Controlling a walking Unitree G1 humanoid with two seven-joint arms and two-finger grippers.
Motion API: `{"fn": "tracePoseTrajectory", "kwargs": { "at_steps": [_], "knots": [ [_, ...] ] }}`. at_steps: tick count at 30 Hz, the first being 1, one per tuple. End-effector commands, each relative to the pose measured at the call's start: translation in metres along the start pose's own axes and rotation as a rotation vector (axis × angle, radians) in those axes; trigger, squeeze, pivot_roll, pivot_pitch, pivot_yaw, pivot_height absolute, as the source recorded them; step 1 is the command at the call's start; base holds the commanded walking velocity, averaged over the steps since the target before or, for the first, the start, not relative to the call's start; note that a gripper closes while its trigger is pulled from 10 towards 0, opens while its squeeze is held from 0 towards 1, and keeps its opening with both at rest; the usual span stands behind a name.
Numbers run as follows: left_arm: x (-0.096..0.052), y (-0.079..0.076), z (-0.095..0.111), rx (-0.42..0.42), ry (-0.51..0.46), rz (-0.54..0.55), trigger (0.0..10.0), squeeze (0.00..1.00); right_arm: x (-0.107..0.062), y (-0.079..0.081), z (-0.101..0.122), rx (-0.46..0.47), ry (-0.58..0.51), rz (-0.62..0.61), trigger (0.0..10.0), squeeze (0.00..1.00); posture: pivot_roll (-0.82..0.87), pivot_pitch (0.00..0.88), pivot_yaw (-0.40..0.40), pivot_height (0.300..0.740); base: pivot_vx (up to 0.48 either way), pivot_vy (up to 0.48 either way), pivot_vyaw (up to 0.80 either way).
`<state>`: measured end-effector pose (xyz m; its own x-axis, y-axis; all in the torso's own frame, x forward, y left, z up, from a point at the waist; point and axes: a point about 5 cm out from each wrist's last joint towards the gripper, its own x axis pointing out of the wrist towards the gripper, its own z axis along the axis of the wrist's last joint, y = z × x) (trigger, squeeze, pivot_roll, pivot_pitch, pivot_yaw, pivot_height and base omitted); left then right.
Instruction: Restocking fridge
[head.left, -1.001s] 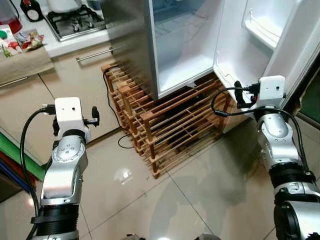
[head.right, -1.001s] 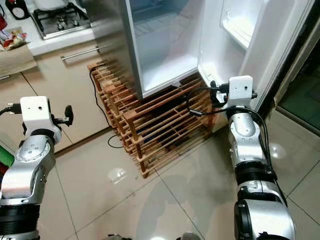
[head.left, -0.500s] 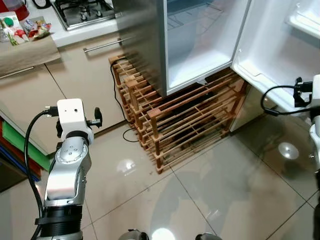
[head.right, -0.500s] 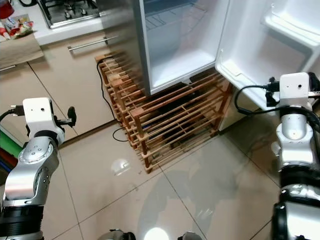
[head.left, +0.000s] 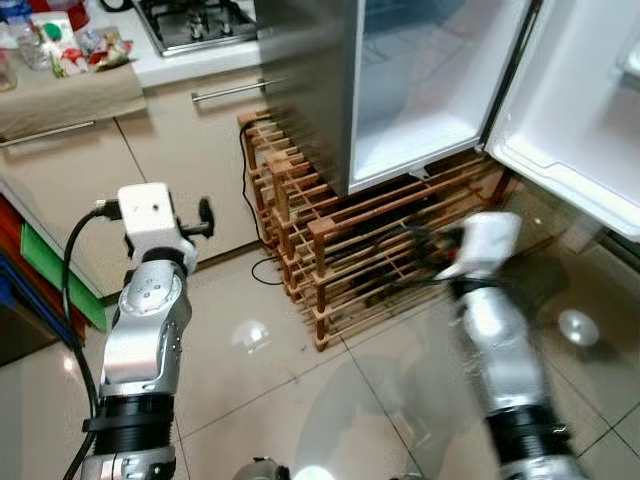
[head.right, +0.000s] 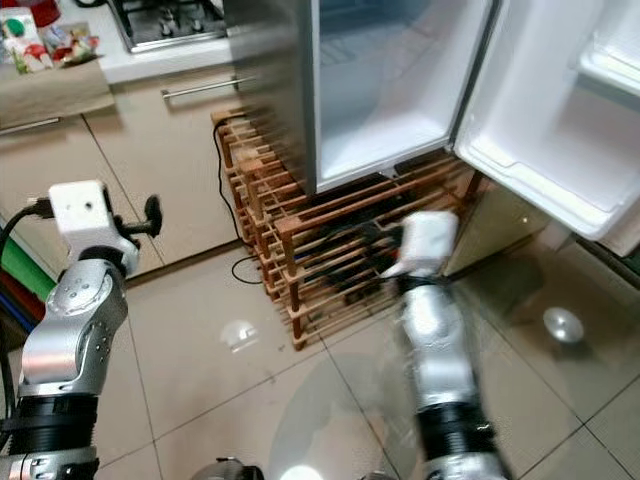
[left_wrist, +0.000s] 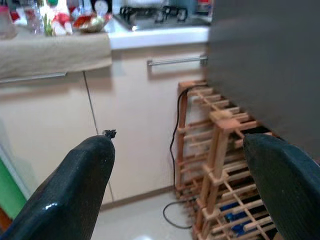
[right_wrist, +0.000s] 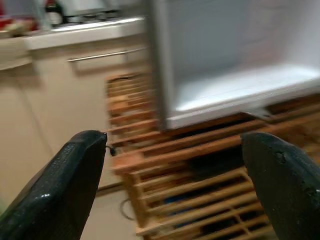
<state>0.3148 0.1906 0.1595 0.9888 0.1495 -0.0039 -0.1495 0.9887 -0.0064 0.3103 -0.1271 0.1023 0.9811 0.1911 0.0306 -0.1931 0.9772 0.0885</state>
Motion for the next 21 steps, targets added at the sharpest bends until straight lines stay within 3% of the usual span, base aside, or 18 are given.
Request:
{"fn": "tracePoseTrajectory", "kwargs": {
  "at_steps": [1, 5, 12, 16, 21],
  "knots": [
    [-0.001, -0.001, 0.002, 0.027, -0.01, -0.031, 10.0, 0.0, 0.004, 0.001, 0.004, -0.02, 0.001, 0.025, 10.0, 0.0, -0.01, 0.0, 0.05, 0.74, 0.0, 0.0, 0.48],
    [-0.005, -0.001, -0.003, 0.013, 0.015, -0.08, 10.0, 0.0, 0.006, -0.002, 0.004, -0.043, 0.012, 0.037, 10.0, 0.0, 0.0, 0.0, 0.05, 0.74, 0.0, 0.0, 0.45],
    [-0.008, 0.007, -0.008, -0.004, 0.018, -0.058, 10.0, 0.0, 0.001, -0.003, 0.0, -0.072, 0.034, 0.039, 10.0, 0.0, 0.01, 0.0, 0.04, 0.74, 0.0, 0.0, 0.41],
    [-0.008, 0.003, -0.004, 0.026, -0.002, -0.033, 10.0, 0.0, 0.003, -0.003, -0.006, -0.086, 0.057, 0.047, 10.0, 0.01, 0.03, 0.0, 0.026, 0.74, 0.467, 0.0, 0.4],
    [-0.004, 0.015, -0.003, -0.002, -0.006, 0.034, 10.0, 0.0, 0.012, 0.005, 0.001, -0.096, 0.036, 0.081, 10.0, 0.02, 0.03, 0.0, 0.019, 0.74, 0.439, 0.0, 0.4]
  ]
}}
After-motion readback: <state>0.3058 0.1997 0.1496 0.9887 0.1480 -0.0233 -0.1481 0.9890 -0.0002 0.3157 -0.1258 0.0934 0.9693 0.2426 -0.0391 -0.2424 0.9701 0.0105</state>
